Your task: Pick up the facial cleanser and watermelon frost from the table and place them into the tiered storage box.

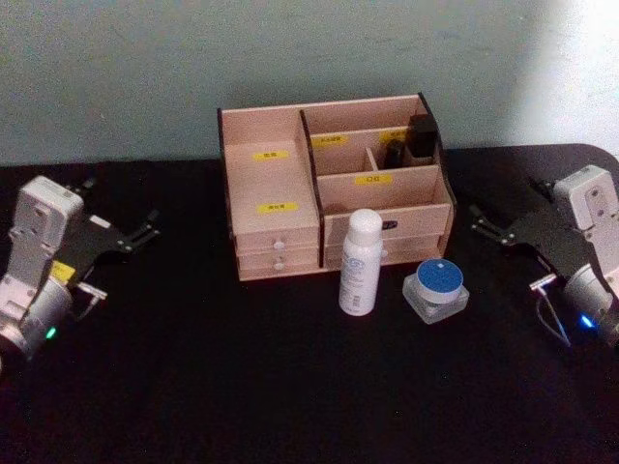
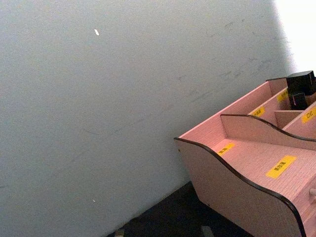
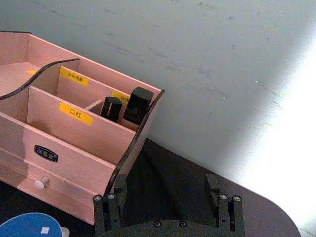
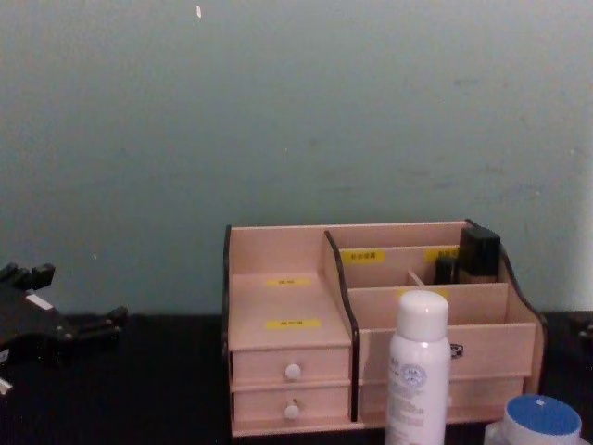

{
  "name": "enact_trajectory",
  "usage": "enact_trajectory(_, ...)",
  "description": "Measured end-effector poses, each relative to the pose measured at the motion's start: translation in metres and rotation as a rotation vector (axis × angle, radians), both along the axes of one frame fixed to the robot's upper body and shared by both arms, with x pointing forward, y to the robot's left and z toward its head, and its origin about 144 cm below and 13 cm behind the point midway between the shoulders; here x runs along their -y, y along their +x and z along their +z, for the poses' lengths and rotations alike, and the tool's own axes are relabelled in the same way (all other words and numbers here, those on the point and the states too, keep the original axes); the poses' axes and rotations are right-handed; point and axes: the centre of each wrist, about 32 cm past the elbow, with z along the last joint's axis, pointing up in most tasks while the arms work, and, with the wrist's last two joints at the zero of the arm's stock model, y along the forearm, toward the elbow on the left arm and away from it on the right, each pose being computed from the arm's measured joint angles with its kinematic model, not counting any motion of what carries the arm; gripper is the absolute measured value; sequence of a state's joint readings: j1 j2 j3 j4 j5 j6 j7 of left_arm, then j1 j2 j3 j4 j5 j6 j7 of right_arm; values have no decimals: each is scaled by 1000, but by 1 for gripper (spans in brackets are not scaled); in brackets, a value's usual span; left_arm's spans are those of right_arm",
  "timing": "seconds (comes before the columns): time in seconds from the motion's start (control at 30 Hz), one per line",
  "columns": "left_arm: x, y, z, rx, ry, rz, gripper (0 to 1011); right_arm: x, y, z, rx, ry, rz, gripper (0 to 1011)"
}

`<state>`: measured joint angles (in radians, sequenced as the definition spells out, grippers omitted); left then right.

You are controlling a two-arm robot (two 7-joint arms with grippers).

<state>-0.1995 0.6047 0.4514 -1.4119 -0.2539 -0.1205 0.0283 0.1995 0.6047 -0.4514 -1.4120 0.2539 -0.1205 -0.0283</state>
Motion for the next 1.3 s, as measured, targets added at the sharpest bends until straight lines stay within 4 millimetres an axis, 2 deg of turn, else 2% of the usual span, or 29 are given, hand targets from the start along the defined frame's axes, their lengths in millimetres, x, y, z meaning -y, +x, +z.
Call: enact_trajectory(1.3,0,0,0,0,0,0,1001,0,0,0,0,0,0,1003)
